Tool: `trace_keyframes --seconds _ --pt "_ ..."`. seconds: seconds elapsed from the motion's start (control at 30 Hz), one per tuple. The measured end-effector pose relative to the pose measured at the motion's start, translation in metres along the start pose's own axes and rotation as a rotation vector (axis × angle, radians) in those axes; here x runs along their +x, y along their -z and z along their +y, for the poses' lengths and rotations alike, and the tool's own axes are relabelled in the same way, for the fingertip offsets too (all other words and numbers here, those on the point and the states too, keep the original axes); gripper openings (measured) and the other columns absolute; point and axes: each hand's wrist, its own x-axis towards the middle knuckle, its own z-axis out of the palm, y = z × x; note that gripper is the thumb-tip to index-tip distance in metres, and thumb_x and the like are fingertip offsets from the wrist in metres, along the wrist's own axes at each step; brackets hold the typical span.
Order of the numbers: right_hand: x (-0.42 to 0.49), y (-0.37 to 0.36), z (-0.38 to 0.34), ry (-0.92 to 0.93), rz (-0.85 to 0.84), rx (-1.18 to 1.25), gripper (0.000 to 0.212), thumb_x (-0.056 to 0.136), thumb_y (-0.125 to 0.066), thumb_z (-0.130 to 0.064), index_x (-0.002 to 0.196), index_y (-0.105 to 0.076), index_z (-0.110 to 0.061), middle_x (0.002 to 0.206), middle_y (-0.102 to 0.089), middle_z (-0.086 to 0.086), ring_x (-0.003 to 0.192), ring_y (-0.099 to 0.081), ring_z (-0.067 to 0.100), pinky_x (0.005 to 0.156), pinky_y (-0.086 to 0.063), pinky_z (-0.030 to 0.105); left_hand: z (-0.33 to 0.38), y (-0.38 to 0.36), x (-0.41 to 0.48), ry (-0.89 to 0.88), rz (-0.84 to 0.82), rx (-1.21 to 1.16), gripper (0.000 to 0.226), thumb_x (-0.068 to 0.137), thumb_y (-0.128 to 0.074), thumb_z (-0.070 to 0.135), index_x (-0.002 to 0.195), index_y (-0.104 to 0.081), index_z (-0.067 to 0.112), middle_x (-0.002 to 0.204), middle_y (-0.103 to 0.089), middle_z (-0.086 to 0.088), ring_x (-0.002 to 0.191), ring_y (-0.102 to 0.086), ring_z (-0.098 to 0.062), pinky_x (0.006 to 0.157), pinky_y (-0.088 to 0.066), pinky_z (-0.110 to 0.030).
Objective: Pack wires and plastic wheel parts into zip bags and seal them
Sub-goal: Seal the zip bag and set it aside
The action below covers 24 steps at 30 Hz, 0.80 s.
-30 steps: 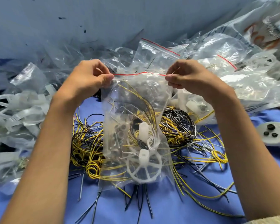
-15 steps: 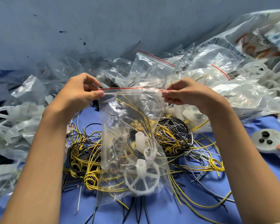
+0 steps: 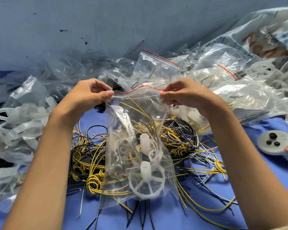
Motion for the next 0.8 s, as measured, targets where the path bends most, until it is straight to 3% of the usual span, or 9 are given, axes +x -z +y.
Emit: trace_keyframes --seconds 0.1,0.23,0.43,0.6,0.7,0.8 --pt "-0.001 0.001 0.000 -0.008 0.006 0.007 0.011 0.085 -0.068 -0.020 0.086 -0.071 -0.010 0.085 -0.072 0.013 0.074 -0.063 0.016 0.076 -0.048 0.035 0.002 -0.006 0.000 -0.016 0.004 0.034 0.017 0.081 -0.070 0.005 0.083 -0.059 0.018 0.077 -0.067 0.000 0.056 -0.061 0.005 0.064 -0.048 -0.013" --pt "0.000 0.002 0.001 -0.012 0.047 0.014 0.012 0.082 -0.069 -0.012 0.071 -0.069 -0.016 0.067 -0.068 0.000 0.066 -0.062 0.011 0.082 -0.053 0.038 0.001 -0.004 -0.002 -0.054 0.042 0.092 0.023 0.080 -0.069 0.000 0.081 -0.056 0.019 0.075 -0.064 -0.002 0.048 -0.057 0.008 0.044 -0.038 -0.004" --pt "-0.002 0.008 -0.002 -0.003 0.014 0.006 0.015 0.082 -0.070 -0.011 0.069 -0.068 -0.018 0.072 -0.069 0.007 0.066 -0.060 0.014 0.085 -0.051 0.042 -0.002 0.002 0.000 -0.053 0.030 0.088 0.031 0.083 -0.065 -0.005 0.078 -0.046 0.019 0.074 -0.062 -0.001 0.049 -0.055 0.007 0.048 -0.040 -0.005" --pt "-0.002 0.007 -0.001 0.045 0.034 0.093 0.009 0.082 -0.071 -0.013 0.075 -0.071 -0.018 0.068 -0.070 0.000 0.058 -0.060 0.003 0.062 -0.049 0.016 -0.003 0.004 0.001 -0.034 0.006 0.060 0.018 0.079 -0.072 0.009 0.085 -0.058 0.020 0.069 -0.070 0.008 0.063 -0.063 0.001 0.066 -0.047 -0.014" --pt "-0.003 0.005 -0.001 0.026 -0.010 0.050 0.004 0.083 -0.071 -0.021 0.081 -0.072 -0.018 0.082 -0.072 0.009 0.070 -0.061 0.010 0.070 -0.048 0.025 -0.002 -0.004 0.001 0.031 -0.083 0.078 0.006 0.082 -0.069 0.021 0.086 -0.065 0.018 0.076 -0.073 0.001 0.069 -0.064 -0.004 0.069 -0.048 -0.017" --pt "-0.003 0.001 -0.001 0.018 -0.041 0.012 0.008 0.085 -0.069 -0.022 0.082 -0.071 -0.015 0.082 -0.071 0.007 0.073 -0.060 0.012 0.073 -0.045 0.030 -0.002 -0.011 0.001 0.054 -0.123 0.160 0.009 0.086 -0.066 0.024 0.081 -0.069 0.016 0.078 -0.073 0.000 0.078 -0.063 -0.013 0.081 -0.048 -0.026"
